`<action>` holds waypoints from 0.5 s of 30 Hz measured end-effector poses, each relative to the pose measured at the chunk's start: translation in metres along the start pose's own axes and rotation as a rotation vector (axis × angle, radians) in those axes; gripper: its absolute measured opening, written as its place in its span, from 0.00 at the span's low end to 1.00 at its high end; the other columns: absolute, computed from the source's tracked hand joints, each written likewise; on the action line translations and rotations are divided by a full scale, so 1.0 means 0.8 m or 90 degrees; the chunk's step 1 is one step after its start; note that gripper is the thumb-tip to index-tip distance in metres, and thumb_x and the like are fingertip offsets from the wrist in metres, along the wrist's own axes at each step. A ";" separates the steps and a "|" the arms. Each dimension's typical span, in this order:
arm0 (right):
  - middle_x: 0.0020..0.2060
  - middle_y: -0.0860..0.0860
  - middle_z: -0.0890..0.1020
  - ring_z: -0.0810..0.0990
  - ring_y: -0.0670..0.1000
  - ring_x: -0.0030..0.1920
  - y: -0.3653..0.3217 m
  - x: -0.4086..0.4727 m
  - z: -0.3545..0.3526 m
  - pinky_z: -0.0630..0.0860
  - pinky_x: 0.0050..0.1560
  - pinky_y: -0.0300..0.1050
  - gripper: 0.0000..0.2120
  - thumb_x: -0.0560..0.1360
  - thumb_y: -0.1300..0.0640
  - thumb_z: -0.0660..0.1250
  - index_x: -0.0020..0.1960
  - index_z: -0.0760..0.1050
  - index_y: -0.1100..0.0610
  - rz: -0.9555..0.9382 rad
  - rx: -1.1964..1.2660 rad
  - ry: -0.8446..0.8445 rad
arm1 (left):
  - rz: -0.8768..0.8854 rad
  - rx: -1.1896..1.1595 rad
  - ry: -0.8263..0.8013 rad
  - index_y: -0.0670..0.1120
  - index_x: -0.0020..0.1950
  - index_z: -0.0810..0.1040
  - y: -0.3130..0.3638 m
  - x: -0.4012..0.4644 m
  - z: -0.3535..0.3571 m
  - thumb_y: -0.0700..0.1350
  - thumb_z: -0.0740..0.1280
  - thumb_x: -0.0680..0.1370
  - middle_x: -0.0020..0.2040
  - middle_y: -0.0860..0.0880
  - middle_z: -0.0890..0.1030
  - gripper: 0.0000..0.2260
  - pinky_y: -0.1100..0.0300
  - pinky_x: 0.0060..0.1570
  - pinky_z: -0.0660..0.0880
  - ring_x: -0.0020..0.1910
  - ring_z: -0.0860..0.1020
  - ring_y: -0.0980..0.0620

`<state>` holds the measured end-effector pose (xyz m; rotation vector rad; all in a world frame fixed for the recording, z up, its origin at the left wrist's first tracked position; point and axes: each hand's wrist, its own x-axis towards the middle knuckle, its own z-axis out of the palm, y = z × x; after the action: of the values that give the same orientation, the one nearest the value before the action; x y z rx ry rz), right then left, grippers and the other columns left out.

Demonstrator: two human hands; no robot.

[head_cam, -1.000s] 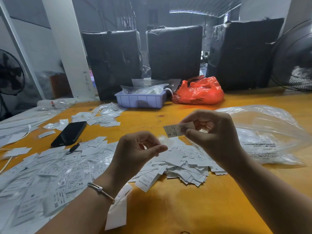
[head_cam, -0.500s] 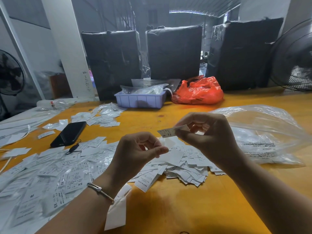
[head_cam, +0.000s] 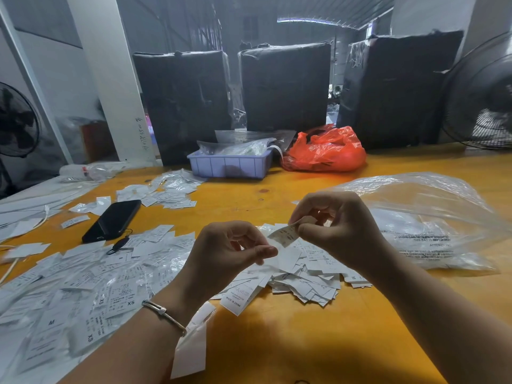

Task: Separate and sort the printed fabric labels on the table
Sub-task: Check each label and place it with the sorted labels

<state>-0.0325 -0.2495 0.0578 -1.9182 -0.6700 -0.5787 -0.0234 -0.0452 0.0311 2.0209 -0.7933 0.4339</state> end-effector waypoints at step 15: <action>0.37 0.54 0.85 0.83 0.52 0.35 0.006 0.000 0.005 0.81 0.39 0.45 0.08 0.71 0.69 0.71 0.50 0.80 0.61 0.046 0.061 -0.019 | -0.138 -0.140 -0.021 0.44 0.40 0.84 -0.001 0.002 -0.002 0.53 0.73 0.68 0.45 0.48 0.85 0.12 0.42 0.48 0.80 0.48 0.82 0.46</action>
<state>-0.0292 -0.2477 0.0533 -1.8568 -0.6335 -0.4654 -0.0215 -0.0442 0.0321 1.8853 -0.6056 0.1815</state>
